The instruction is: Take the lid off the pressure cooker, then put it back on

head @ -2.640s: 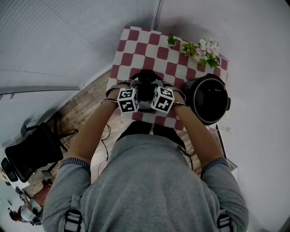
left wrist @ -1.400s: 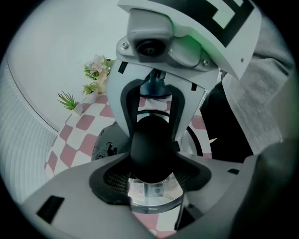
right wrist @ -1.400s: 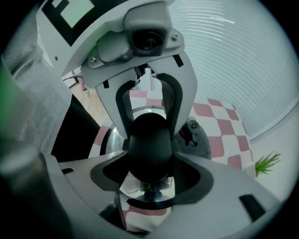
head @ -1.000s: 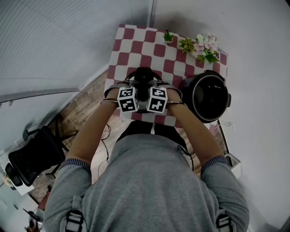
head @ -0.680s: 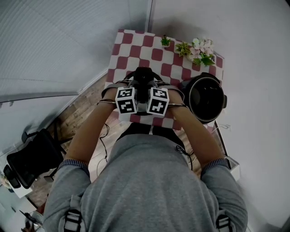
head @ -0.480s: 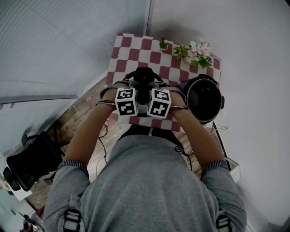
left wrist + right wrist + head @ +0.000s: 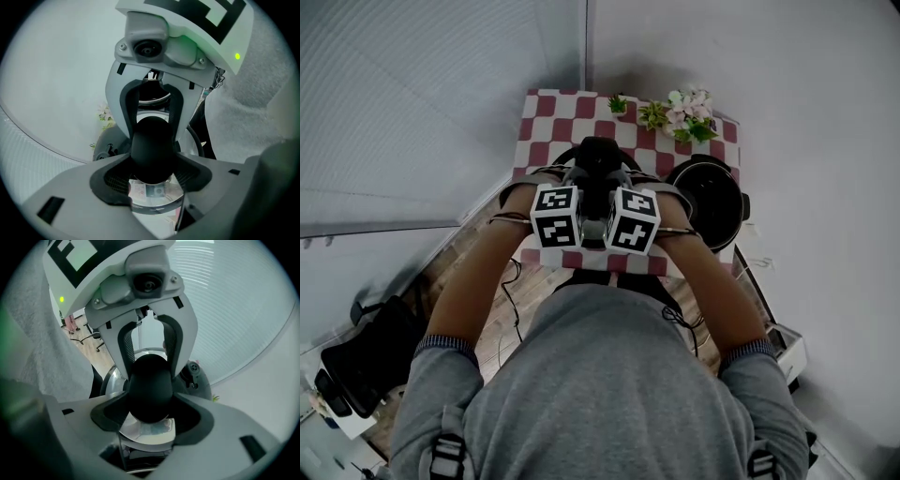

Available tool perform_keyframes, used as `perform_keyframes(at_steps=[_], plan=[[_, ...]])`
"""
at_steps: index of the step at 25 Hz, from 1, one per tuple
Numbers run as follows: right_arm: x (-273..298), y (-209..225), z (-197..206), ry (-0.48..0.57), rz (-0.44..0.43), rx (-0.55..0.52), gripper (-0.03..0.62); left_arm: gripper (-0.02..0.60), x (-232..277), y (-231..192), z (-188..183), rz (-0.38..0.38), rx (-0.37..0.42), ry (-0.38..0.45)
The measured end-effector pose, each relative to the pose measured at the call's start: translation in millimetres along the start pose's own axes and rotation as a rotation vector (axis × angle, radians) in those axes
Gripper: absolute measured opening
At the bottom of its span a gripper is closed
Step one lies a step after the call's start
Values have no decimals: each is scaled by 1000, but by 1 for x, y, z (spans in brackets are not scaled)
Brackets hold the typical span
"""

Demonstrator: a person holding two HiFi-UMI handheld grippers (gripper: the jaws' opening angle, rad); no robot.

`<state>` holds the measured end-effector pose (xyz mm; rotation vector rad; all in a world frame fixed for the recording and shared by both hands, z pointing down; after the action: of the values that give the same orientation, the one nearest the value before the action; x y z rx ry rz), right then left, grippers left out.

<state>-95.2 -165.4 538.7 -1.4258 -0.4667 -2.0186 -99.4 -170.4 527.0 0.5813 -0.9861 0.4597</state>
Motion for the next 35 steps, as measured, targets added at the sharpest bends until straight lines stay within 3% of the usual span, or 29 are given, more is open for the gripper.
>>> perform_keyframes(at_steps=[9, 18, 35], plan=[[-54, 13, 19, 36, 57, 38, 291, 299, -19, -22, -49, -28, 90, -12], [-82, 30, 76, 29, 94, 128, 291, 299, 7, -39, -109, -1, 184, 21], [-115, 50, 193, 2, 168, 394, 291, 299, 72, -48, -216, 160, 377, 121]])
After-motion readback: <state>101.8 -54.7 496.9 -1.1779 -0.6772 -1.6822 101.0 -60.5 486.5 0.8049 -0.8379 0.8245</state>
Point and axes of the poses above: the fingertips, and each gripper's own axes: x forward along the fingers, y to its right, z out of its underside, the point moved 1 cm from there along -x, backward along the fingers, and after that the axes turned 12 degrees about x, right-handed, at the moved point
